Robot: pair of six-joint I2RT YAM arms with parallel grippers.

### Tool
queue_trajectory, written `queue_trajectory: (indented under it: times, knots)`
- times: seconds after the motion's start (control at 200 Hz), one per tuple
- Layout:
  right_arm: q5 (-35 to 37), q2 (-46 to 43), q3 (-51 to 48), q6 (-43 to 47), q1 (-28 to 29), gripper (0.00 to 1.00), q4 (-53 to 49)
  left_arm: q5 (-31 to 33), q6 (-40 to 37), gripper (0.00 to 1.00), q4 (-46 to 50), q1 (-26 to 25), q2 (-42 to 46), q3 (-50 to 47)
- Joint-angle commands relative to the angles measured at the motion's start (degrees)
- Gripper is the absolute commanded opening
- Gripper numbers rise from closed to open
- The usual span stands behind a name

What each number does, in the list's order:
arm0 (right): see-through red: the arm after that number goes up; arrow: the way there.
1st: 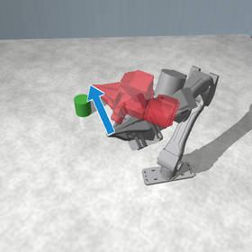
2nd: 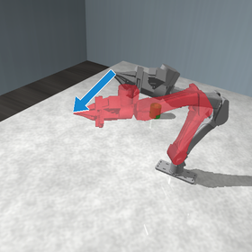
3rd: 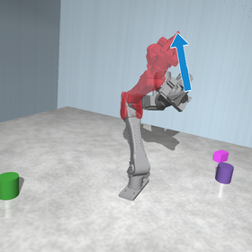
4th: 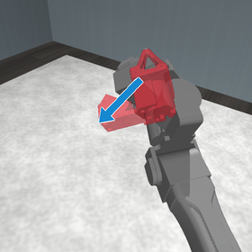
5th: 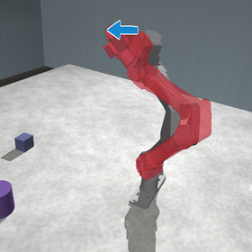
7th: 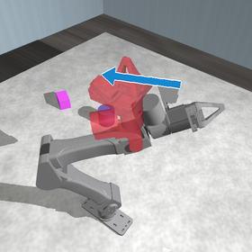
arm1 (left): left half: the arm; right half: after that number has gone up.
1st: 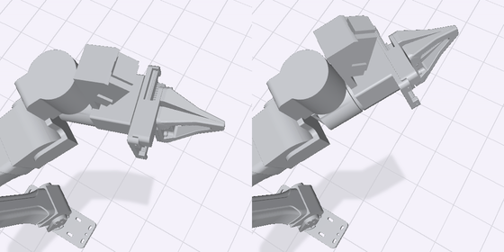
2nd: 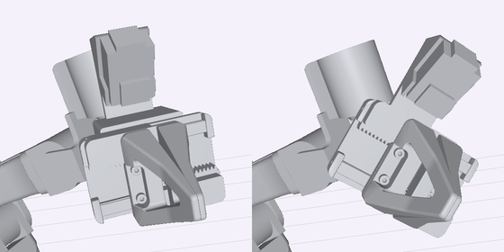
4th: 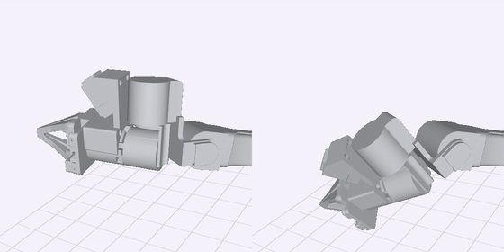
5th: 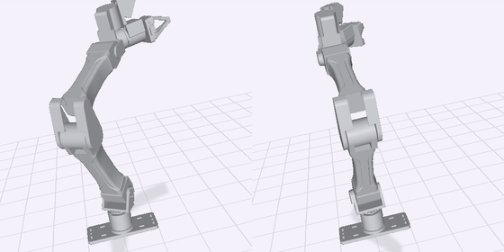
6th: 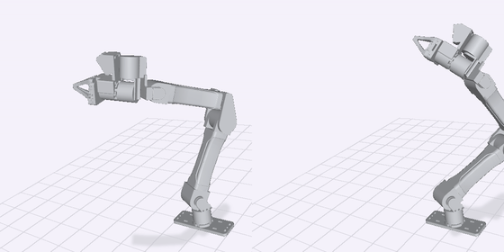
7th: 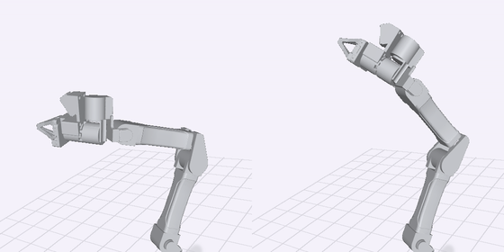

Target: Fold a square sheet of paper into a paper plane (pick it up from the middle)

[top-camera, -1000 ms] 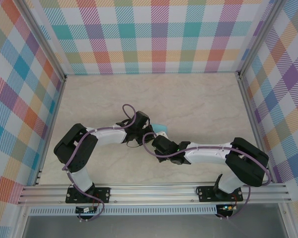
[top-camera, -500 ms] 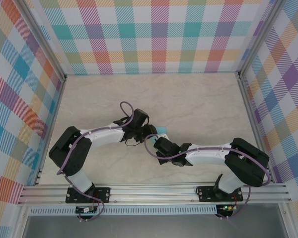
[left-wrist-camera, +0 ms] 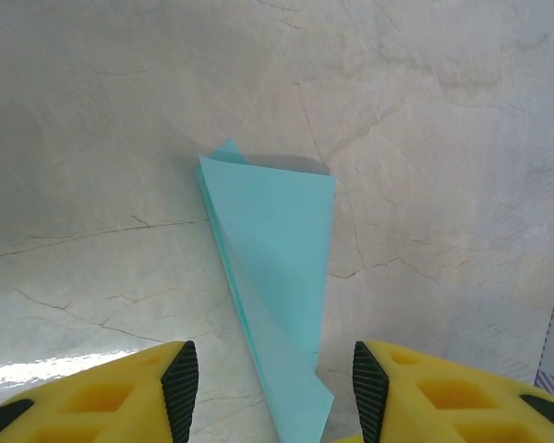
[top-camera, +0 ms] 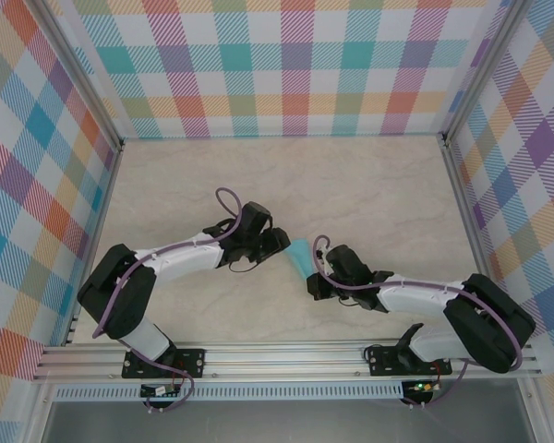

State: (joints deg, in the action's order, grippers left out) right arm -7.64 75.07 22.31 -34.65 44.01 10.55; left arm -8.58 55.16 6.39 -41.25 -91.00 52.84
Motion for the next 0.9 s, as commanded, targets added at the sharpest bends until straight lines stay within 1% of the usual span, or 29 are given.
queue_trajectory:
  times: [0.0,0.085,0.23,0.325,0.59,0.785,0.895]
  knots:
    - [-10.8,1.8,-1.1,-2.9,-3.0,0.07,6.7,-0.8,1.0,0.48,-3.2,-1.3,0.3,-1.1]
    - [-14.0,2.7,-1.3,-3.7,-4.9,0.06,7.7,-1.1,1.2,0.43,-5.9,-2.0,0.6,-2.4]
    - [-17.4,3.4,-3.5,-6.6,-8.0,0.06,11.9,-2.3,0.5,0.28,-9.2,-2.9,0.2,-3.7]
    - [-19.8,4.1,-4.0,-8.4,-10.2,0.06,13.3,-3.5,0.1,0.24,-11.7,-3.5,-0.8,-4.2]
    - [-24.5,6.7,-5.2,-12.2,-14.0,0.06,19.0,-7.5,-1.4,0.23,-16.9,-4.5,-6.1,-3.1]
    - [-24.9,7.6,-5.4,-12.9,-15.2,0.07,19.2,-8.9,-1.4,0.24,-19.8,-4.9,-10.1,-1.1]
    - [-24.2,7.8,-5.2,-12.5,-15.4,0.07,17.4,-9.1,-1.4,0.24,-20.0,-4.8,-12.0,0.1]
